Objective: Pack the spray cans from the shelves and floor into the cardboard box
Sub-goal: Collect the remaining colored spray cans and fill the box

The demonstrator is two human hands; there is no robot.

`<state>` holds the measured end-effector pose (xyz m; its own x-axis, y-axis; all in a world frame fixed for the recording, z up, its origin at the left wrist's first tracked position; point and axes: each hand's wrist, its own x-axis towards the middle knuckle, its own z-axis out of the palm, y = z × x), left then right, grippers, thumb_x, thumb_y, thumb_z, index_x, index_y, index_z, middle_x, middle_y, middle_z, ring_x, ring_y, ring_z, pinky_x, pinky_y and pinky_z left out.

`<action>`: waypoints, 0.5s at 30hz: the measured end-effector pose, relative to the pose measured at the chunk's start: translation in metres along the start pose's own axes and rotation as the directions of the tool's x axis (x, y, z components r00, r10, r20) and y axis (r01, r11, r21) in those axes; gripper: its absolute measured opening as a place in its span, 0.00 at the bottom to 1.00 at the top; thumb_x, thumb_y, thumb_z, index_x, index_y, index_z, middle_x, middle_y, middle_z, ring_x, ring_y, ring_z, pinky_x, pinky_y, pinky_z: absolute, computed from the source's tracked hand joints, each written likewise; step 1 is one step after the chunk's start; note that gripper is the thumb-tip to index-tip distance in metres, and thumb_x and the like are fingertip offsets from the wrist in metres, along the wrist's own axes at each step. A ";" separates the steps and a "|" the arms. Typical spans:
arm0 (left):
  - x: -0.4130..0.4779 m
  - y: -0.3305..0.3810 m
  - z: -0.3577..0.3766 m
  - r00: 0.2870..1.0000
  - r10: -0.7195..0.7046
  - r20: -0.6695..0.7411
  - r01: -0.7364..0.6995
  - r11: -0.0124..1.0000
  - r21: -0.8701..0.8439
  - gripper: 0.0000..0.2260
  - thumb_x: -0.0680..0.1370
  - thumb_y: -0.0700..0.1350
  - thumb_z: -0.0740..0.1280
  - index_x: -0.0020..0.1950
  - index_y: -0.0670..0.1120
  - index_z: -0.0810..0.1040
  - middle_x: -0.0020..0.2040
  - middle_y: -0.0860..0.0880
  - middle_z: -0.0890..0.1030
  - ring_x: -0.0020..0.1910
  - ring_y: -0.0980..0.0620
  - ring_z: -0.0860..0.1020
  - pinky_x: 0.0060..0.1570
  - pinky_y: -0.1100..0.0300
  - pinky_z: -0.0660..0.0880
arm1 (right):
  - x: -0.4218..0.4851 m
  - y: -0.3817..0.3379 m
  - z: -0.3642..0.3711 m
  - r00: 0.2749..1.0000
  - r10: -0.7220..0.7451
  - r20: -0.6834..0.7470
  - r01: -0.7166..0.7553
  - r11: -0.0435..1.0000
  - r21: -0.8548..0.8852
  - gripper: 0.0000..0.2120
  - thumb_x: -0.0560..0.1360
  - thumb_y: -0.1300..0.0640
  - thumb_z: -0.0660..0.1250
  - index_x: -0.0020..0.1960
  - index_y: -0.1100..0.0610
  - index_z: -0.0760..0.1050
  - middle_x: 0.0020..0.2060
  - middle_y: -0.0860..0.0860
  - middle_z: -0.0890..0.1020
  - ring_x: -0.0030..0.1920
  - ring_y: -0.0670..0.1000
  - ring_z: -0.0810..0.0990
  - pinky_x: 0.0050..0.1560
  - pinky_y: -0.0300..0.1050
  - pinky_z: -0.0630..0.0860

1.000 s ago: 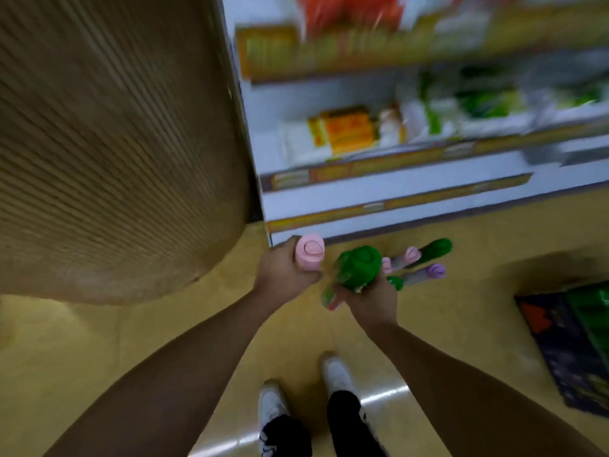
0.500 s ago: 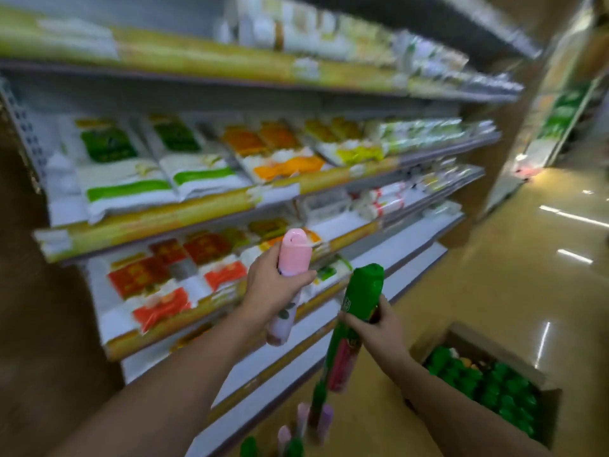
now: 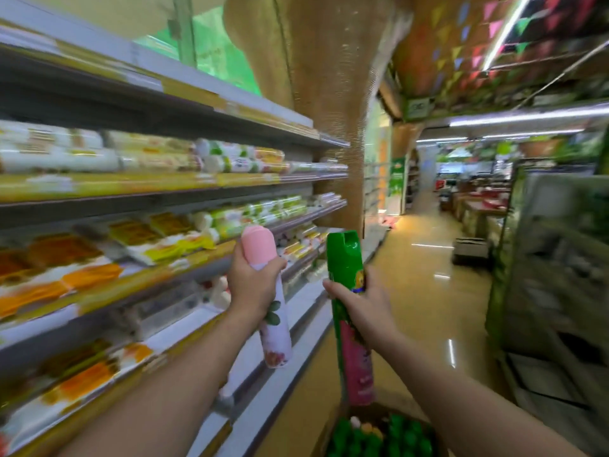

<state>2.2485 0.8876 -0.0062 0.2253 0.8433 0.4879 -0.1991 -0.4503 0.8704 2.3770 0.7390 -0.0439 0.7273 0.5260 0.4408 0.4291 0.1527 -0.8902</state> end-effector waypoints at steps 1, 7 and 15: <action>0.002 -0.001 0.020 1.000 -0.008 0.015 0.008 1.000 -0.019 0.31 0.61 0.53 0.75 0.62 0.49 0.73 0.47 0.49 0.76 0.46 0.43 0.78 0.43 0.48 0.77 | 0.012 0.005 -0.014 1.000 -0.001 -0.026 0.000 1.000 -0.021 0.23 0.66 0.42 0.80 0.52 0.52 0.74 0.43 0.53 0.83 0.41 0.53 0.82 0.42 0.54 0.81; 0.024 -0.025 0.124 0.988 -0.028 0.153 0.028 1.000 0.000 0.24 0.70 0.51 0.79 0.60 0.49 0.73 0.51 0.48 0.78 0.47 0.46 0.79 0.44 0.53 0.78 | 0.075 0.044 -0.074 0.981 0.037 -0.188 -0.035 0.999 0.015 0.20 0.70 0.45 0.79 0.55 0.49 0.74 0.46 0.48 0.84 0.45 0.49 0.84 0.44 0.48 0.80; 0.081 -0.098 0.250 0.944 -0.008 0.329 0.007 1.000 0.004 0.25 0.70 0.54 0.78 0.62 0.50 0.73 0.48 0.53 0.76 0.45 0.51 0.76 0.40 0.59 0.71 | 0.163 0.113 -0.095 0.938 0.072 -0.339 -0.075 0.997 0.002 0.21 0.69 0.42 0.78 0.56 0.47 0.75 0.47 0.47 0.84 0.46 0.48 0.84 0.52 0.55 0.82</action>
<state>2.5251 0.9268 -0.0350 0.5283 0.7034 0.4755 -0.1935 -0.4456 0.8741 2.5948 0.7625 -0.0614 0.8946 0.2205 0.3886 0.3719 0.1143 -0.9212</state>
